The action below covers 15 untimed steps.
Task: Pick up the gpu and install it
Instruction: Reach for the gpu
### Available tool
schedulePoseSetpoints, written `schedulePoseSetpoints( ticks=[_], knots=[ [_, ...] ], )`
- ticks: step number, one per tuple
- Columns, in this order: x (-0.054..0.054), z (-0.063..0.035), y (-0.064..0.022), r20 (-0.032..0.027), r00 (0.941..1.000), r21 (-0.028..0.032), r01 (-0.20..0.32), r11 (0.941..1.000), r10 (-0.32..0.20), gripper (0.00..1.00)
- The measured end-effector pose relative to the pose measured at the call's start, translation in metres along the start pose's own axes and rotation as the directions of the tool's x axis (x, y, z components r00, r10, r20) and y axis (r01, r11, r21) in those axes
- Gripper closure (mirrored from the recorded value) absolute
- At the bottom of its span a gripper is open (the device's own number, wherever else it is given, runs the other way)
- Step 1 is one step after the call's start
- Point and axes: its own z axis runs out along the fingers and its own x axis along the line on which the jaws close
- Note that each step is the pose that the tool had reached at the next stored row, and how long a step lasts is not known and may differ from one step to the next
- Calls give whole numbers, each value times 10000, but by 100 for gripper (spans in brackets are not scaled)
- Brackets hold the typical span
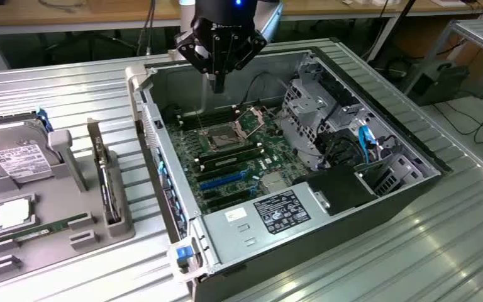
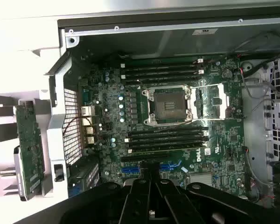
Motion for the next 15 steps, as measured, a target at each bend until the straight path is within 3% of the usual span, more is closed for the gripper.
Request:
schedulePoseSetpoints(
  ticks=[10,15],
  knots=[
    [24,-1,-3,1,10000,1,-3,10000,3,89],
    [382,-13,-77,5,10000,0,0,10000,0,89]
  ],
)
